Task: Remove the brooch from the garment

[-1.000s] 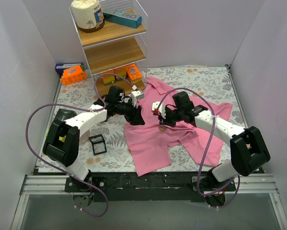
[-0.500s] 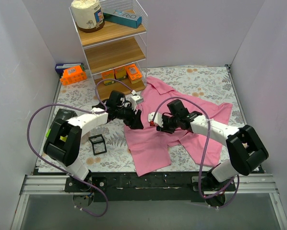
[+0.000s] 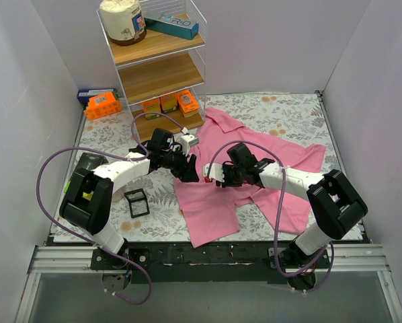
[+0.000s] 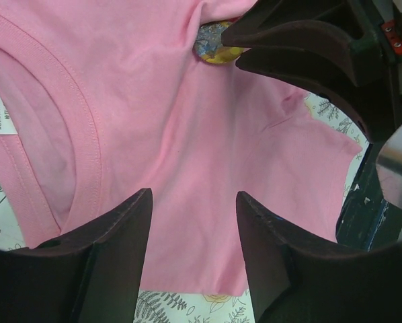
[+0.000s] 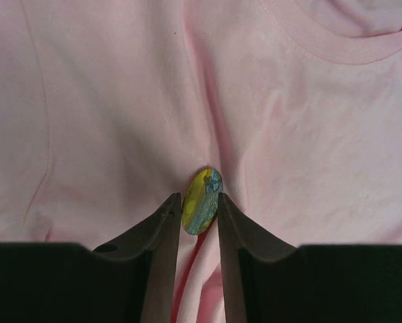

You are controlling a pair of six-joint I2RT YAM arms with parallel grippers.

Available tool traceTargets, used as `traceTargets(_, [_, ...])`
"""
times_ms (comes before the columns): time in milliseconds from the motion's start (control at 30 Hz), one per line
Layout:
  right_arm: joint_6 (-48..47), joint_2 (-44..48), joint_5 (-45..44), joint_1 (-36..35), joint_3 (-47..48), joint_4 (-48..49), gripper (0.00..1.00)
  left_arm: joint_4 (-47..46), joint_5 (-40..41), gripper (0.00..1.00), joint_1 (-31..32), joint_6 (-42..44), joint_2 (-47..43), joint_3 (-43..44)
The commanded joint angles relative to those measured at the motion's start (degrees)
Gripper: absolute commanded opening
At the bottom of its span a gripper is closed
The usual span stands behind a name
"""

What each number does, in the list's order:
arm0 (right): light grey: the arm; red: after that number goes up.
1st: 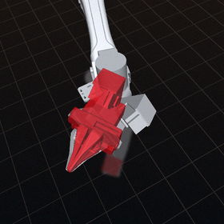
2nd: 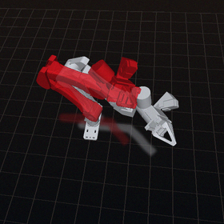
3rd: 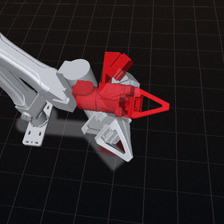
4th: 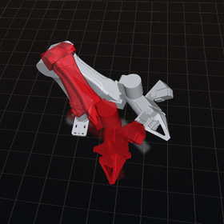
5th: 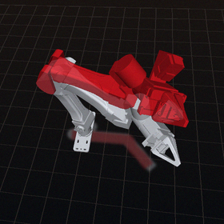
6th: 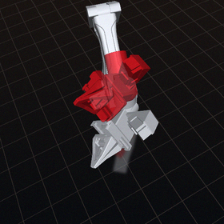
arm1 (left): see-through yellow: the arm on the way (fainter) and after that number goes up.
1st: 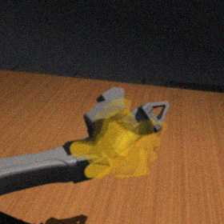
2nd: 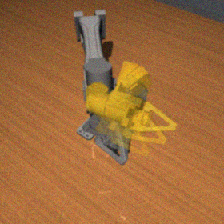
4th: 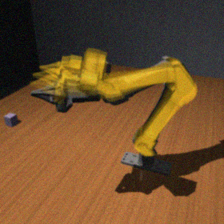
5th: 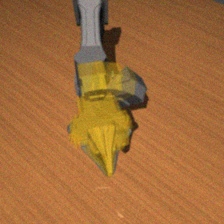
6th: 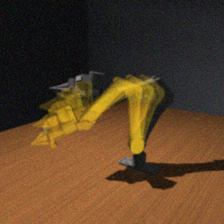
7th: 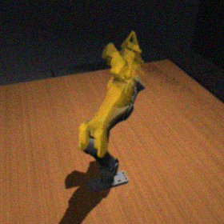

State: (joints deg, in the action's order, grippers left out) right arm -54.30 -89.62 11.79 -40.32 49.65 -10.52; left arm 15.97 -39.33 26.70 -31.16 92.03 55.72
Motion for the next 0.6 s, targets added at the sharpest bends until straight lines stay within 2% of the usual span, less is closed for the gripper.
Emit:
traceTargets(0, [-1.24, 1.03, -3.52, -1.08, -1.13, 2.78, 0.35, -0.94, 0.48, 0.52, -0.42, -0.57, -3.0, -0.18])
traceTargets(233, [-2.04, 0.68, -6.51, -1.08, -1.48, 4.98, 0.32, -1.11, 0.92, 0.53, -0.51, -0.4, -2.82, 0.17])
traceTargets(567, [-0.19, 0.85, -11.0, -1.08, -1.13, 6.75, 0.17, -1.99, 0.75, 0.53, -0.59, -0.92, -2.47, -0.09])
